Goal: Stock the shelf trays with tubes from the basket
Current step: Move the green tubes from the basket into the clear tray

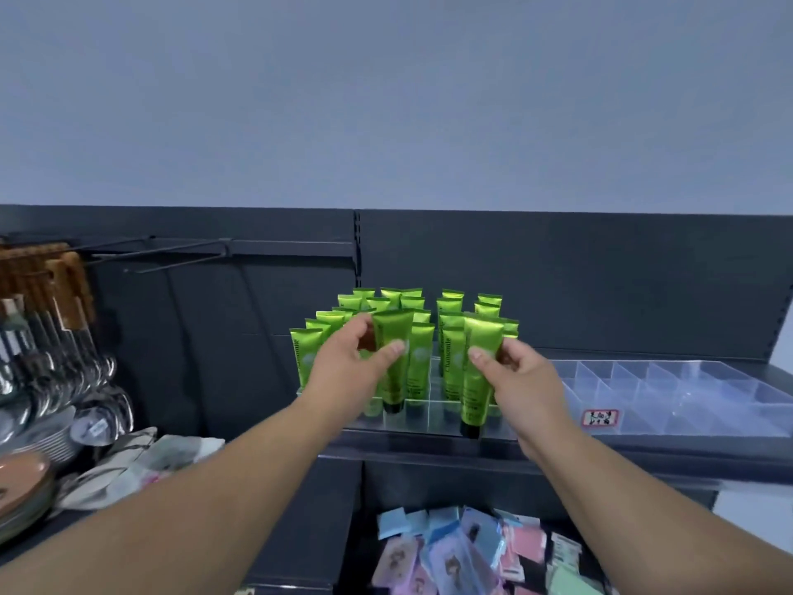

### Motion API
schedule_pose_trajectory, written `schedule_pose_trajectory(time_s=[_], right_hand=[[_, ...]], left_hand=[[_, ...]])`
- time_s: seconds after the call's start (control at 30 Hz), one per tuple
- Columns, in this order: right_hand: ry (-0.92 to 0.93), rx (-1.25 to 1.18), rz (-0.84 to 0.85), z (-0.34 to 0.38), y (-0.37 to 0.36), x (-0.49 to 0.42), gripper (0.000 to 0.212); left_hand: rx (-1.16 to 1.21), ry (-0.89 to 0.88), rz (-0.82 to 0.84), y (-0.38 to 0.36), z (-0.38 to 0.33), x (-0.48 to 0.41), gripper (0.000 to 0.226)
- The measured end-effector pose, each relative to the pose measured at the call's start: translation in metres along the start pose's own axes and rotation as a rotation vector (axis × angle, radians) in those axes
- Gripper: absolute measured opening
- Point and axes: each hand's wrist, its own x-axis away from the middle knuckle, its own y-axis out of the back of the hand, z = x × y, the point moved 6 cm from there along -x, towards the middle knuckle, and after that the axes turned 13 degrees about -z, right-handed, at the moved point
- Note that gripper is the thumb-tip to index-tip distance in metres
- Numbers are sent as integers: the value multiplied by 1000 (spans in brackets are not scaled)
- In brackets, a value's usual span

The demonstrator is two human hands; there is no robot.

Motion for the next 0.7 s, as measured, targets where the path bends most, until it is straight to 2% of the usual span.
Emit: schedule_pose_trajectory(time_s=[0.07,0.1,0.2,0.3,0.5,0.7], right_hand=[[49,12,5,9,-2,-14,64],[62,17,18,12,-4,-20,60],[123,71,72,20,-9,-32,23],[180,112,118,21,-13,-41,9],[180,163,178,6,-14,-51,11],[169,211,269,-6,-23,-54,22]], left_hand=[[-4,-37,-20,-4,-14,-13,40],[-14,-44,-26,-7,-19,-18,38],[-130,-86,6,-19,-30,-31,29],[-305,-142,36,-31,-31,-40,42],[-465,-130,111,-52,-21,-45,42],[-564,-99,177,-61,-15,-46,42]])
